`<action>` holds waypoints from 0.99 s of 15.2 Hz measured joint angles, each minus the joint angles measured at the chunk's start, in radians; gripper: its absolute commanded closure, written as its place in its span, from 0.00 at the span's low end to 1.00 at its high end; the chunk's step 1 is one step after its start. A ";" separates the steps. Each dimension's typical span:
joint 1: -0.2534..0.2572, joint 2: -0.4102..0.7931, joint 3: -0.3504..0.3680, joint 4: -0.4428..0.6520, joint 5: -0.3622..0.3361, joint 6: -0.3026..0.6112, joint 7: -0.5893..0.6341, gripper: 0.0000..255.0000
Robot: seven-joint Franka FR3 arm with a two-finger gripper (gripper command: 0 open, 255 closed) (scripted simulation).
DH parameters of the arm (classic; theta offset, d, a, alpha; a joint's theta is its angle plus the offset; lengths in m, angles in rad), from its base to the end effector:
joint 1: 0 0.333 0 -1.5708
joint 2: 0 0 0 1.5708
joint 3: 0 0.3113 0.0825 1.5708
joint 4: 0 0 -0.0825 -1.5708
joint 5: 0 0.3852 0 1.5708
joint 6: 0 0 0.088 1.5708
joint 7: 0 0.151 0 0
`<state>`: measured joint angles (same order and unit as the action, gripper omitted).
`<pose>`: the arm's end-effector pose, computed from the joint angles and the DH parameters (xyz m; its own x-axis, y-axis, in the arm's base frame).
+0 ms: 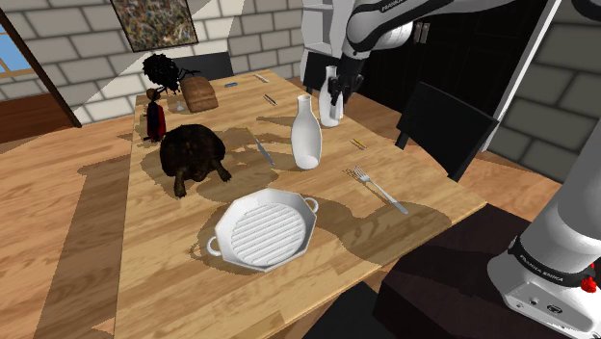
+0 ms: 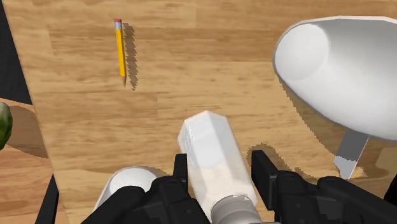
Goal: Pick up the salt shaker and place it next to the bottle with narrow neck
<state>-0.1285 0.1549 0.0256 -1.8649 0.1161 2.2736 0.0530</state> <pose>0.6329 -0.0591 0.4113 0.9437 -0.2268 0.2408 -0.2026 -0.9717 -0.1212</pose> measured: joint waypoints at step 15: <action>0.001 0.079 0.005 -0.107 0.018 0.185 -0.024 1.00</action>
<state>-0.1278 0.2338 0.0306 -1.9718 0.1337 2.4586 0.0286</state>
